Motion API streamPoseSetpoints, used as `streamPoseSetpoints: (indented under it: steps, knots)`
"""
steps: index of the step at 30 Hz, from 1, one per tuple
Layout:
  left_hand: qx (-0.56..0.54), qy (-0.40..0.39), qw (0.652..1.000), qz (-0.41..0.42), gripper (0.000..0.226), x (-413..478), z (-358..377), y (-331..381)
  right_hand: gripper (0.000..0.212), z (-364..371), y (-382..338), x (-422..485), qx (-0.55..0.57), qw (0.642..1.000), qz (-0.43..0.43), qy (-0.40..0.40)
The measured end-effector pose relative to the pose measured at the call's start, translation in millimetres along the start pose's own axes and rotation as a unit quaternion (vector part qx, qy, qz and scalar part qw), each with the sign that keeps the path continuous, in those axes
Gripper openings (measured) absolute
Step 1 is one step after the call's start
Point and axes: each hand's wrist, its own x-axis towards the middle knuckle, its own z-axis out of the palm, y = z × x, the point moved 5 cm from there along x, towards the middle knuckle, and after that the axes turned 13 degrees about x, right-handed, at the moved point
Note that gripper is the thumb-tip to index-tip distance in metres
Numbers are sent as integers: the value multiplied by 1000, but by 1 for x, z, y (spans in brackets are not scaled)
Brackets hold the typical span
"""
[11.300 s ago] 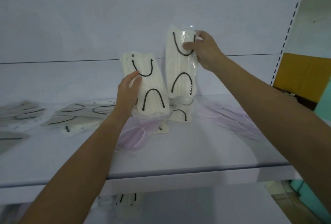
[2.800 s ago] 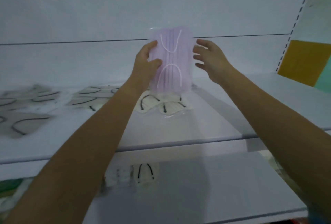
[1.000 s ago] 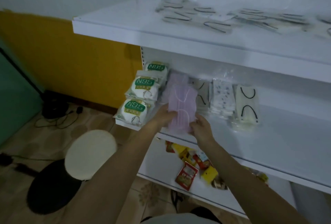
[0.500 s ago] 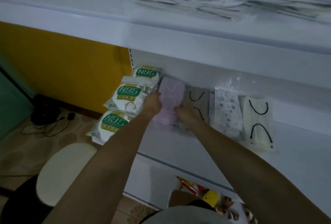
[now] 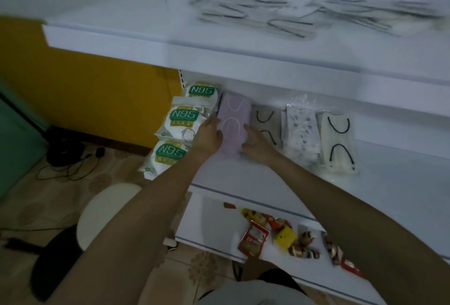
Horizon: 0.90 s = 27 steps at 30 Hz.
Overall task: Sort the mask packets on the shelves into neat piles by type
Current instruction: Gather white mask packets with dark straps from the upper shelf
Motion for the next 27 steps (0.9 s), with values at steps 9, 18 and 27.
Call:
streamPoseSetpoints:
  steps: [9,18,27]
  knots:
    - [-29,69,983,169,58,-100,-103,19,53,-8,-106,-131,-172,962,-211,-23]
    - [-20,258,930,262,42,-113,-239,92,34,-81,-236,-196,-174,906,-368,115]
    - [169,43,984,16,87,25,-256,95,29,-171,-250,-106,-221,933,-241,150]
